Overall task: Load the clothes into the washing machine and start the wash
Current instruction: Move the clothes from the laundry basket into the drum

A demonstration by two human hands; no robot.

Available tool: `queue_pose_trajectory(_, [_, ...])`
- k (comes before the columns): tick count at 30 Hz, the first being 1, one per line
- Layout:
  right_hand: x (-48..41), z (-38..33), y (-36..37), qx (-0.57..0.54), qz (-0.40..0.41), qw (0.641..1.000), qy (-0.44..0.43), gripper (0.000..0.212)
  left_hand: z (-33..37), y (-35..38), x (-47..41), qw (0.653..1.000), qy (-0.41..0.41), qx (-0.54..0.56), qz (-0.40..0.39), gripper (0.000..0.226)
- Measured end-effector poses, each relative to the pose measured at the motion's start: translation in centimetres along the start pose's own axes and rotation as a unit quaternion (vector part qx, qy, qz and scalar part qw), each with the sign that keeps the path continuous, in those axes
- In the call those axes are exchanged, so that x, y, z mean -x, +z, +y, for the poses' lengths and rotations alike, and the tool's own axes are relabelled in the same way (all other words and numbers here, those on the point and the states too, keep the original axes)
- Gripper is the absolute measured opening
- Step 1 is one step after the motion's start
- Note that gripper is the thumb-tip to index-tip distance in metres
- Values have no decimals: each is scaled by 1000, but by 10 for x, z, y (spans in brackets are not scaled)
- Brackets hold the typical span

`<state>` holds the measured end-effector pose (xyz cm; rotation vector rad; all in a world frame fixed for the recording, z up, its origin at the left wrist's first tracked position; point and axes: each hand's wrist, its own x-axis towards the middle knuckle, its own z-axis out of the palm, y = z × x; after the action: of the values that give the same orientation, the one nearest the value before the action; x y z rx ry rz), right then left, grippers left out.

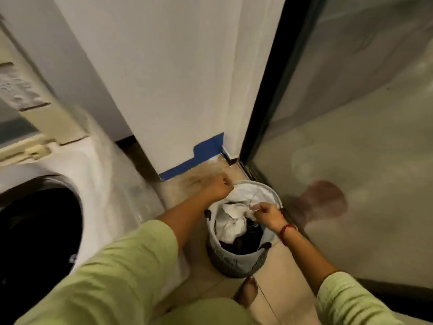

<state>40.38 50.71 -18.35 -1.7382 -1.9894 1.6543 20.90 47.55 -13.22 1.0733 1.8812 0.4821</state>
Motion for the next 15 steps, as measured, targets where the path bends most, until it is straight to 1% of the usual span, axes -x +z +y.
queue_pose_trajectory(1, [-14, 20, -1, 13, -11, 1000, 4, 9, -12, 20, -19, 1000, -27, -10, 3, 21])
queue_pose_trajectory(2, [-27, 39, -1, 27, -25, 999, 7, 18, -21, 40, -33, 999, -41, -29, 4, 23])
queue_pose_trajectory(4, [-49, 69, 1, 24, -43, 999, 18, 34, -48, 78, -60, 994, -68, -78, -36, 27])
queue_pose_trajectory(6, [-77, 101, 5, -57, -34, 997, 45, 46, -80, 122, -94, 986, -90, -112, -88, 42])
queue_pose_trajectory(7, [-92, 119, 8, -98, -20, 993, 67, 50, -98, 145, -113, 982, -109, -120, -93, 55])
queue_pose_trajectory(9, [-124, 150, 12, -147, 15, 983, 105, 58, -127, 181, -146, 981, -128, -124, -76, 76])
queue_pose_trajectory(10, [-142, 166, 17, -152, 18, 982, 110, 61, -143, 200, -165, 982, -119, -131, -69, 81])
queue_pose_trajectory(12, [-178, 194, 32, -139, 9, 987, 80, 64, -172, 233, -205, 980, -96, -161, -70, 82])
queue_pose_trajectory(15, [-224, 216, 55, -130, -16, 989, 61, 73, -208, 267, -257, 973, -71, -216, -30, 88])
